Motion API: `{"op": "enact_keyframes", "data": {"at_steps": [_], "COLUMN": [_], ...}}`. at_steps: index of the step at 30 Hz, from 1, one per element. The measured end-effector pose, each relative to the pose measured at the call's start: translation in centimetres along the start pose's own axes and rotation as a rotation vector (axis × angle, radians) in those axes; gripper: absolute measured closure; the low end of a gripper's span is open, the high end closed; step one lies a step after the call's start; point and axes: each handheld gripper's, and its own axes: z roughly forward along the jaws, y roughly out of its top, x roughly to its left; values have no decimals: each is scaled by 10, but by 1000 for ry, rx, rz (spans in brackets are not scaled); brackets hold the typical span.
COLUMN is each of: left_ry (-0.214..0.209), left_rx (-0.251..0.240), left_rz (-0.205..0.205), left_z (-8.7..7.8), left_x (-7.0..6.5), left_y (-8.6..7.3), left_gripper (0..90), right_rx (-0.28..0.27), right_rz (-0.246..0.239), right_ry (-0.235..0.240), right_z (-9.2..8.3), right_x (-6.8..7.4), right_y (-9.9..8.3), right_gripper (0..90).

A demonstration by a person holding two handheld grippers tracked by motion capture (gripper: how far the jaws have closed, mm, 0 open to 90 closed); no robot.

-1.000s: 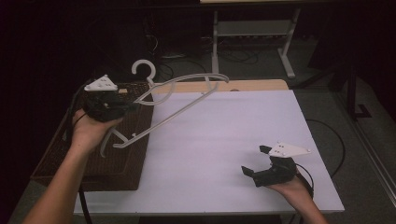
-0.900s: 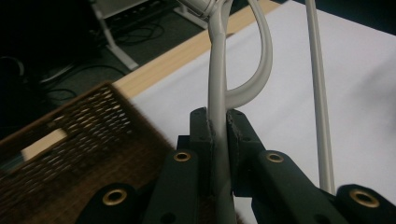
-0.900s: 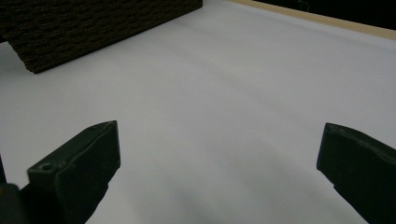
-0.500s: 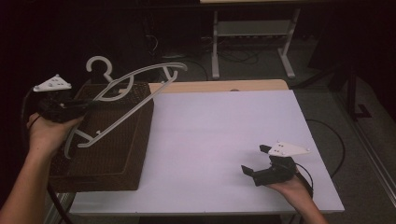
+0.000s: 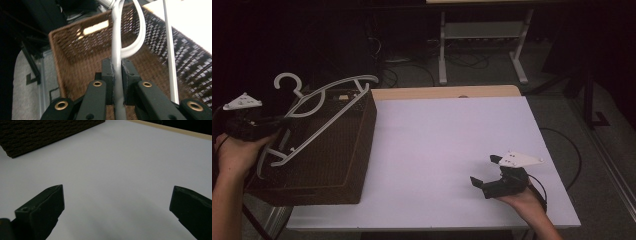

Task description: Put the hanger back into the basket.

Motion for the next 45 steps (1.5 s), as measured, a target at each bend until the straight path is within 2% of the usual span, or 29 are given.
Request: {"op": "enact_keyframes", "data": {"at_steps": [4,8,15,22,23,24,25,27,30,37,45], "left_ry": [16,36,48,39,46,42,28,40,30,-51,-145], "left_rx": [15,53,101,135,120,104,98,92,66,-39,-132], "left_rz": [-23,-22,-28,-24,-17,-27,-43,-40,-55,-120,-136], "left_z": [3,8,18,30,30,29,29,29,27,23,27], "left_x": [10,15,17,14,14,15,16,15,14,6,-20], "left_y": [-13,-24,-35,-38,-39,-39,-39,-39,-38,-31,-13], "left_gripper": [827,827,826,809,760,684,645,585,513,364,228], "right_rx": [-2,1,3,0,0,1,1,0,-1,-13,-27], "right_rz": [1,3,6,8,8,6,4,5,5,18,13], "right_ry": [-4,-4,-5,-7,-7,-5,-6,-5,-5,-8,-14], "right_z": [0,1,1,1,1,1,1,1,1,0,-5], "right_x": [-1,-1,-1,-1,-1,-1,-1,-1,-1,-3,-7], "right_y": [0,0,0,0,0,0,0,0,0,0,3], "right_gripper": [0,0,0,0,0,0,0,0,0,0,0]}}
